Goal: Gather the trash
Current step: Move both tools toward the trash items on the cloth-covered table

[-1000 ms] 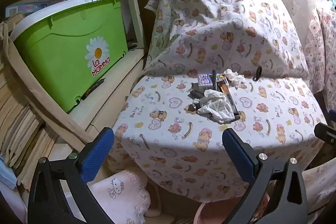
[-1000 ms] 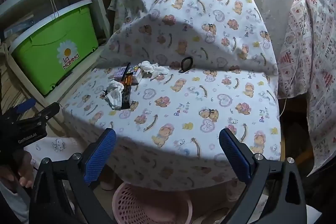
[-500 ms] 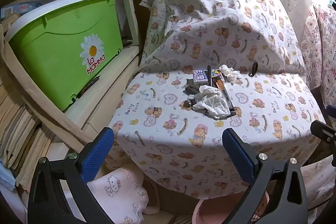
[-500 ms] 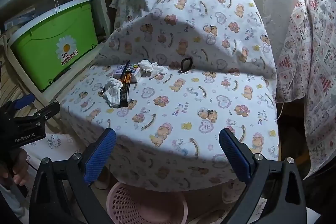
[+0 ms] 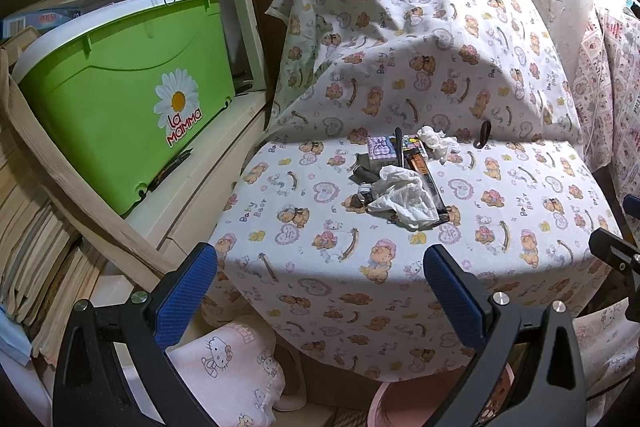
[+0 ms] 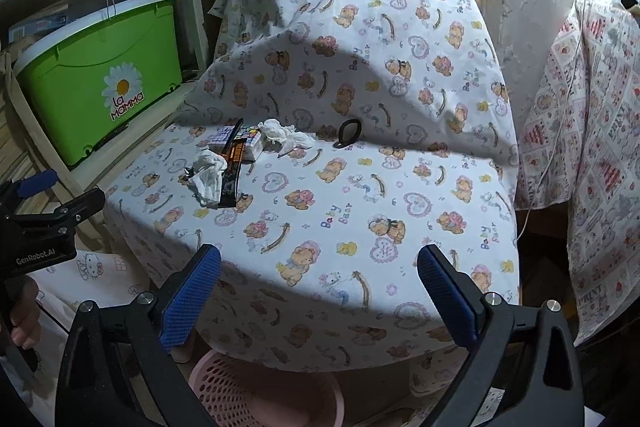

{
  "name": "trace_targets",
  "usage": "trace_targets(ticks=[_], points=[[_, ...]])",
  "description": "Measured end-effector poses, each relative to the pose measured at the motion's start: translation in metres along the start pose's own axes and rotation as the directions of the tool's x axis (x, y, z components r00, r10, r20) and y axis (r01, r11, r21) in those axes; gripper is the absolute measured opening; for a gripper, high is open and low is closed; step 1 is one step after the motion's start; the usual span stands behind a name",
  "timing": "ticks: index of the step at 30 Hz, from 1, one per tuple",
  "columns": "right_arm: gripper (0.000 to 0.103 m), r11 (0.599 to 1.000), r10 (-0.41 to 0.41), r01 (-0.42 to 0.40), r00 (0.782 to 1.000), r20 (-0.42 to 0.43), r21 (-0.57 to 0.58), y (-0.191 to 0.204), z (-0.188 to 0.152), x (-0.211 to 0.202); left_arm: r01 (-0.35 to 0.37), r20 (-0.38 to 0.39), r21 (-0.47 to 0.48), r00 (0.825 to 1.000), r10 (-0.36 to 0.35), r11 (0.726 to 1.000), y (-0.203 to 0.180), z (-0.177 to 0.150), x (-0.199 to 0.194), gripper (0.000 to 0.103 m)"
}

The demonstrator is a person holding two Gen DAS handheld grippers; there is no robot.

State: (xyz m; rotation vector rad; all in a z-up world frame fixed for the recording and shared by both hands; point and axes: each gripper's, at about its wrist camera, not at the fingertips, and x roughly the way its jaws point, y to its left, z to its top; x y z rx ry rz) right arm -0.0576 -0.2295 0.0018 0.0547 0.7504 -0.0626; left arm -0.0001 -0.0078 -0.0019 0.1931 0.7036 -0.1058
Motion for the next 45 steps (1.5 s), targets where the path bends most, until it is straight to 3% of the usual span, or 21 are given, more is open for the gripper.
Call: trace_targets(ticks=[11,19,32,45], points=[[0.100,0.999,0.018,-0.017,1.000,-0.010,0.032,-0.003,-0.002,0.002,0.001,0.002,-0.001,1.000,-0.001,1.000,0.000,0.000,0.000,0.102],[0.100,0.999,-0.030,0.029,0.999,0.028,0.038,-0.008,0.008,0.003,0.027,0.017,-0.025,0.999,-0.027,0.999,0.010,0.010,0.007,0.102],[0.100,0.994,-0.109,0.109,0.994,0.004,0.014,-0.004,0.039,0.001,0.066,0.000,-0.080,0.998,-0.067,0.995,0.023,0.028,0.003,0.102],[0.100,0.990,-0.101,0.102,0.995,-0.005,0.094,-0.019,0.045,0.014,0.062,-0.010,-0.070,0.998,-0.063,0.996,0.013,0.025,0.006,0.102]])
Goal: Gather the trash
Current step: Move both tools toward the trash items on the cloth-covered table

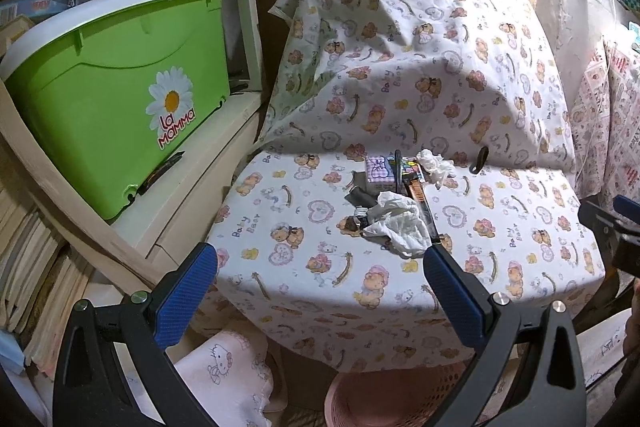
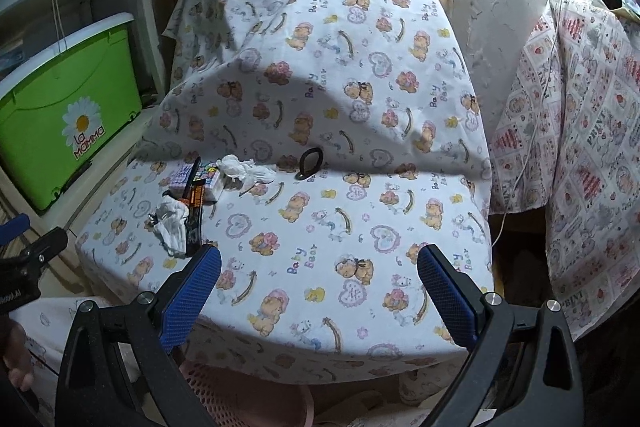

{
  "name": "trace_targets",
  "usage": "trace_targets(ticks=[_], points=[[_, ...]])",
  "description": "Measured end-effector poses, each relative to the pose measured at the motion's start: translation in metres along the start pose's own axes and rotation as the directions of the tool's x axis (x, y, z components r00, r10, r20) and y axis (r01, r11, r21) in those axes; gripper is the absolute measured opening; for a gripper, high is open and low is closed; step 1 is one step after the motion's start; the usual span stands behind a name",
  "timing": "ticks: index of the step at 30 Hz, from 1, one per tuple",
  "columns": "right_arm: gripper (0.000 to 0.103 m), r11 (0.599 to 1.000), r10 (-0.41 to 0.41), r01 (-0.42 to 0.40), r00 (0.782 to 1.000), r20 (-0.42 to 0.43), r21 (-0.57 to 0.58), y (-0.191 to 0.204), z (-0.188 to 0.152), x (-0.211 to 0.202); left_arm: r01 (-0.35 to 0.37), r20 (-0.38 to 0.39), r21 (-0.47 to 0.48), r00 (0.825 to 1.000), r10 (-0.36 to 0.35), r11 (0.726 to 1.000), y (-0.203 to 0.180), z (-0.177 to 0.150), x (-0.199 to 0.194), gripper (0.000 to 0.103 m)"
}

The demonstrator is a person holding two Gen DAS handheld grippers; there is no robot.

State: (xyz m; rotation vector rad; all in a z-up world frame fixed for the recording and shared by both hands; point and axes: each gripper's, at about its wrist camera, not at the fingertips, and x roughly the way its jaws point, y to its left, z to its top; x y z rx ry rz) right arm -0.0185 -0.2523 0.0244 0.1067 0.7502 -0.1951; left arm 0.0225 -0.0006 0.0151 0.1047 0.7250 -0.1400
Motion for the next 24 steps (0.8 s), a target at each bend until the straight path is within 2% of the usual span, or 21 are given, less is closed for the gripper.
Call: trace_targets(ticks=[11,19,21,24], points=[[0.100,0.996,0.063,-0.064,0.998,-0.012,-0.057,0.007,0.034,0.007,-0.004,-0.007,0.000,1.000,0.004,1.000,-0.011,0.012,0.006,0.102],[0.100,0.992,0.078,-0.079,0.997,-0.013,-0.101,0.014,0.042,0.019,-0.017,-0.040,0.005,0.999,0.017,1.000,-0.013,0.008,0.013,0.102],[0.100,0.993,0.080,-0.081,0.997,-0.013,-0.090,0.014,0.040,0.024,0.001,-0.050,-0.015,0.999,-0.002,1.000,-0.011,0.009,0.013,0.102],[0.100,0.995,0.094,-0.094,0.995,-0.018,-0.040,0.012,0.034,0.035,-0.009,-0.040,0.009,0.999,0.009,1.000,-0.013,0.009,0.012,0.102]])
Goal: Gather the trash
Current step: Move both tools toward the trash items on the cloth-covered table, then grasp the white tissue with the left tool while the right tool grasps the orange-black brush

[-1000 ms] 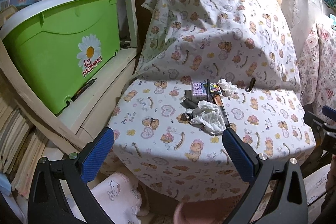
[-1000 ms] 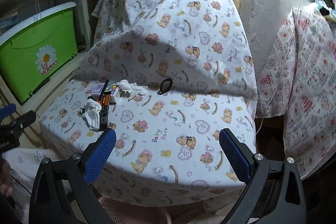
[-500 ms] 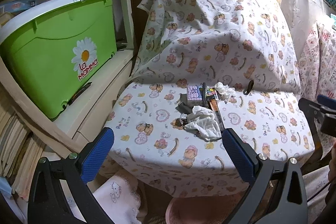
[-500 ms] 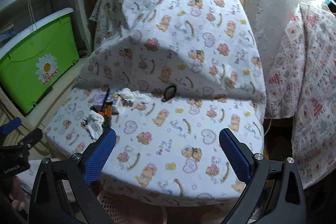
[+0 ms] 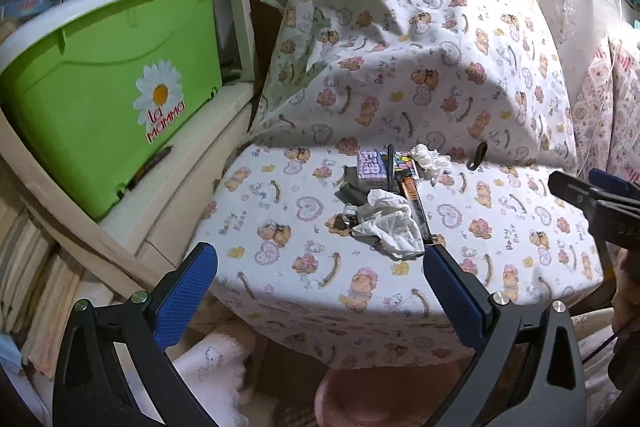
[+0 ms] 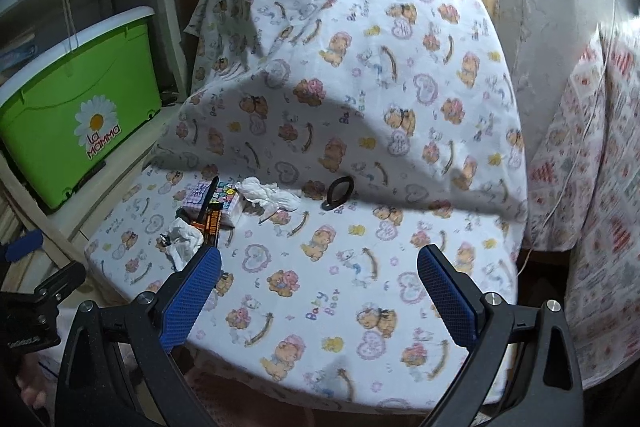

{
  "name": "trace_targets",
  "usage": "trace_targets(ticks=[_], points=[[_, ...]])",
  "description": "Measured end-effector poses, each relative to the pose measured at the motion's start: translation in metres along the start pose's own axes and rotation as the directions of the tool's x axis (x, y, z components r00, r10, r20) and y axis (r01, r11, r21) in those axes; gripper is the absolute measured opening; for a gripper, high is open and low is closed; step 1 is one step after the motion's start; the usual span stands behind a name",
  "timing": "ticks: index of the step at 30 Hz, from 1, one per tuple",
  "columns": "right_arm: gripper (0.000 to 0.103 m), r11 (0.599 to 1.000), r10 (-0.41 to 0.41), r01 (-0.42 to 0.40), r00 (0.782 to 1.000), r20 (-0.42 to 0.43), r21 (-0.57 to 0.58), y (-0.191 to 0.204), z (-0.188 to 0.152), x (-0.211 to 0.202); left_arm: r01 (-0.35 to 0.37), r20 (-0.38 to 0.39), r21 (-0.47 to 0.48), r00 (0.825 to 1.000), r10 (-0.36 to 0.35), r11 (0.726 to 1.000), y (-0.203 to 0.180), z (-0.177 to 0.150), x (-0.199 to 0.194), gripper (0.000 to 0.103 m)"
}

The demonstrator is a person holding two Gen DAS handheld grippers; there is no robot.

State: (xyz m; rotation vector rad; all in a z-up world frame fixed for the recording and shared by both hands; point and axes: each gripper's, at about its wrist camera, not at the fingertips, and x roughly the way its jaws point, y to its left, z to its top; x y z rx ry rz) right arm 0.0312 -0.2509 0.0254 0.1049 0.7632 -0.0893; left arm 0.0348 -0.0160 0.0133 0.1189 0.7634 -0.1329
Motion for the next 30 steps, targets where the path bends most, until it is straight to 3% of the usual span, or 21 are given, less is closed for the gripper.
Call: trace_targets(ticks=[4,15,19,25,30], points=[[0.100,0.999,0.015,-0.014,1.000,-0.017,0.038,-0.002,-0.014,0.011,-0.028,-0.013,0.054,1.000,0.028,0.998,-0.002,-0.007,0.009,0.102],[0.100,0.993,0.079,-0.075,0.996,-0.051,0.087,-0.008,-0.032,0.019,-0.016,-0.069,0.022,0.997,0.017,1.000,-0.004,-0.023,0.020,0.102],[0.100,0.996,0.067,-0.063,0.996,-0.060,0.062,-0.002,-0.035,0.022,-0.048,-0.058,0.060,0.997,0.052,0.997,-0.011,-0.026,0.021,0.102],[0.100,0.999,0.045,-0.043,0.998,-0.053,0.028,0.002,-0.036,0.021,-0.028,-0.071,0.054,0.997,0.032,0.998,-0.012,-0.026,0.024,0.102],[0.100,0.999,0.034,-0.035,0.999,-0.027,-0.020,0.006,-0.034,0.019,-0.007,-0.170,0.049,0.985,0.015,0.999,-0.010,-0.013,0.044,0.102]])
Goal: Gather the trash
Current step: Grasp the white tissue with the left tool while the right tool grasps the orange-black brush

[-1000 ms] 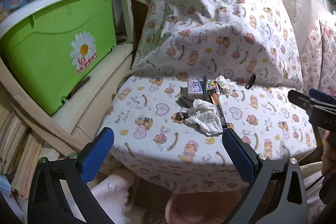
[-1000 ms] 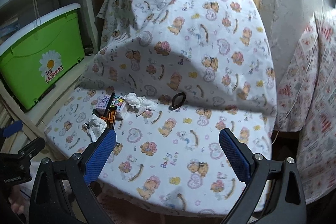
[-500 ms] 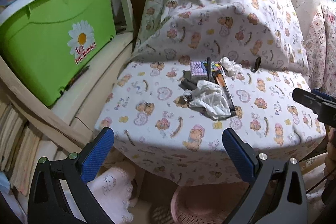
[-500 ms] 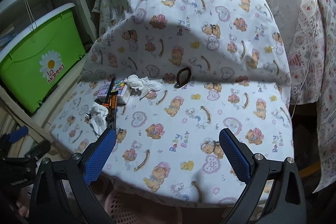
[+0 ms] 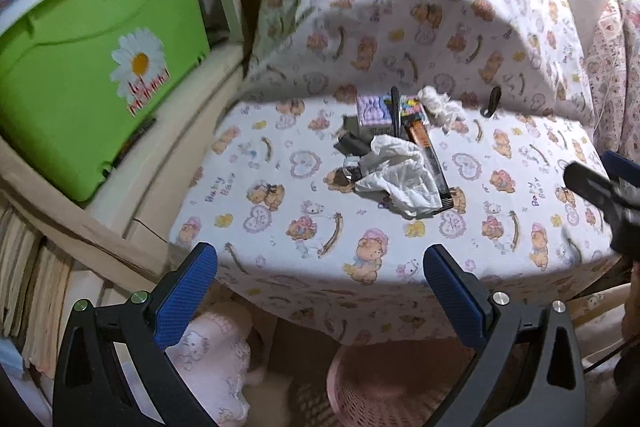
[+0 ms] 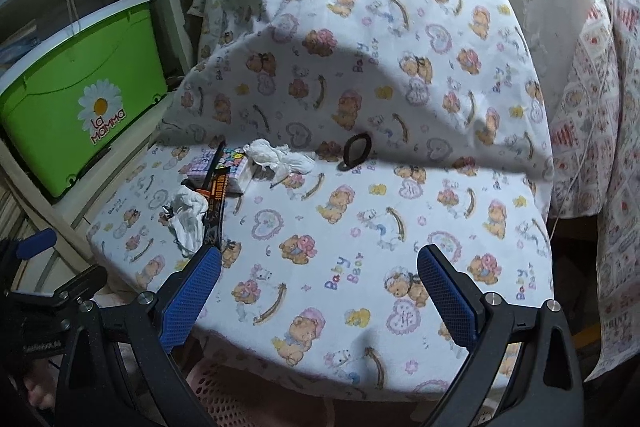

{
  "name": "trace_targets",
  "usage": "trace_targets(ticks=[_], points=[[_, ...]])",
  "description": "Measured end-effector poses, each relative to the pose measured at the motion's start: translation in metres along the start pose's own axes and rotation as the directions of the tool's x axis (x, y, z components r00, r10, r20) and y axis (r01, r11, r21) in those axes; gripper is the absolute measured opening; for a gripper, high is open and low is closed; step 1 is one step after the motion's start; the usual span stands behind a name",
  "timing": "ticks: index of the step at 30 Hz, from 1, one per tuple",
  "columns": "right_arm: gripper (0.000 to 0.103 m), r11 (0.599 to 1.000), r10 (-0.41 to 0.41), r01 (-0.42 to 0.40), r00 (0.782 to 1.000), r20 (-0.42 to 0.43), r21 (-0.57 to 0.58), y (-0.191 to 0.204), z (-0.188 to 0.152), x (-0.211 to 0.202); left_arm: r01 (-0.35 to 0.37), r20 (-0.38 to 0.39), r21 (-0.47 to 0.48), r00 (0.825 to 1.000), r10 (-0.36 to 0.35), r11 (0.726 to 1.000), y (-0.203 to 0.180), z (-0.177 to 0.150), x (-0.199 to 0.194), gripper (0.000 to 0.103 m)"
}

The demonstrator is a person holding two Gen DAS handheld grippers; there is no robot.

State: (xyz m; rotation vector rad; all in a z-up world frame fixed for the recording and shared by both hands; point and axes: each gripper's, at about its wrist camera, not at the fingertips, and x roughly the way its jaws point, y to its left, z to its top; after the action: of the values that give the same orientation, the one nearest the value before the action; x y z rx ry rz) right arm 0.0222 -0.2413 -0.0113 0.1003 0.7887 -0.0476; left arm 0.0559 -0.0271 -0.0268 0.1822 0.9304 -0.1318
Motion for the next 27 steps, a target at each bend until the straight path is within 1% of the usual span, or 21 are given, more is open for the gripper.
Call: trace_targets(ticks=[2,3,5,7,8,10,11,12,15,17,19,21,23,24,25,26,27], points=[[0.098,1.000,-0.004,0.004,1.000,-0.001,-0.013,0.000,0.001,0.001,0.032,-0.048,-0.014,0.998,-0.032,0.999,0.004,0.013,0.009,0.102],[0.094,1.000,0.004,-0.004,1.000,-0.005,-0.013,0.000,0.002,0.002,0.029,-0.061,-0.017,0.998,-0.030,0.999,0.006,0.021,0.015,0.101],[0.089,1.000,0.022,-0.022,1.000,-0.017,-0.008,-0.001,0.003,0.004,0.014,-0.072,-0.003,0.997,-0.014,1.000,0.007,0.032,0.025,0.096],[0.085,1.000,0.030,-0.030,0.999,-0.023,-0.005,-0.002,0.003,0.006,0.054,-0.093,0.014,0.994,-0.053,0.998,0.004,0.039,0.037,0.081],[0.082,0.999,0.033,-0.033,0.999,-0.027,-0.004,-0.002,0.004,0.008,0.075,-0.104,0.017,0.992,-0.073,0.997,0.001,0.041,0.043,0.076],[0.079,0.999,0.048,-0.048,0.998,-0.036,0.001,-0.002,0.004,0.011,0.111,-0.111,0.019,0.988,-0.108,0.994,-0.007,0.041,0.051,0.065],[0.076,0.999,0.052,-0.051,0.998,-0.041,0.001,-0.002,0.004,0.012,0.127,-0.118,0.021,0.985,-0.123,0.992,-0.012,0.041,0.055,0.063],[0.074,0.999,0.052,-0.052,0.998,-0.045,0.001,-0.002,0.005,0.013,0.132,-0.128,0.023,0.984,-0.128,0.991,-0.018,0.040,0.060,0.062],[0.073,0.998,0.056,-0.056,0.997,-0.054,0.010,-0.003,0.006,0.018,0.139,-0.144,0.016,0.980,-0.136,0.990,-0.031,0.039,0.070,0.062],[0.071,0.998,0.057,-0.056,0.997,-0.054,0.019,-0.004,0.008,0.021,0.155,-0.138,0.005,0.979,-0.153,0.988,-0.035,0.040,0.072,0.063],[0.069,0.998,0.063,-0.061,0.996,-0.061,0.031,-0.006,0.008,0.023,0.139,-0.132,-0.001,0.982,-0.138,0.990,-0.036,0.042,0.076,0.065],[0.066,0.997,0.069,-0.066,0.995,-0.069,0.039,-0.006,0.009,0.026,0.141,-0.145,-0.021,0.979,-0.142,0.990,-0.035,0.043,0.083,0.065],[0.066,0.997,0.075,-0.072,0.994,-0.075,0.041,-0.004,0.009,0.028,0.155,-0.151,-0.038,0.976,-0.159,0.987,-0.033,0.044,0.090,0.064],[0.066,0.997,0.075,-0.072,0.994,-0.075,0.038,-0.003,0.009,0.029,0.160,-0.149,-0.041,0.975,-0.164,0.986,-0.033,0.043,0.092,0.061],[0.066,0.997,0.074,-0.071,0.995,-0.073,0.034,-0.001,0.010,0.029,0.165,-0.144,-0.038,0.975,-0.169,0.986,-0.034,0.044,0.092,0.050],[0.066,0.997,0.072,-0.070,0.995,-0.071,0.027,0.001,0.010,0.030,0.168,-0.143,-0.031,0.975,-0.170,0.985,-0.035,0.044,0.091,0.042],[0.066,0.997,0.071,-0.070,0.995,-0.069,0.022,0.003,0.011,0.030,0.163,-0.157,-0.027,0.974,-0.165,0.986,-0.036,0.043,0.091,0.027]])
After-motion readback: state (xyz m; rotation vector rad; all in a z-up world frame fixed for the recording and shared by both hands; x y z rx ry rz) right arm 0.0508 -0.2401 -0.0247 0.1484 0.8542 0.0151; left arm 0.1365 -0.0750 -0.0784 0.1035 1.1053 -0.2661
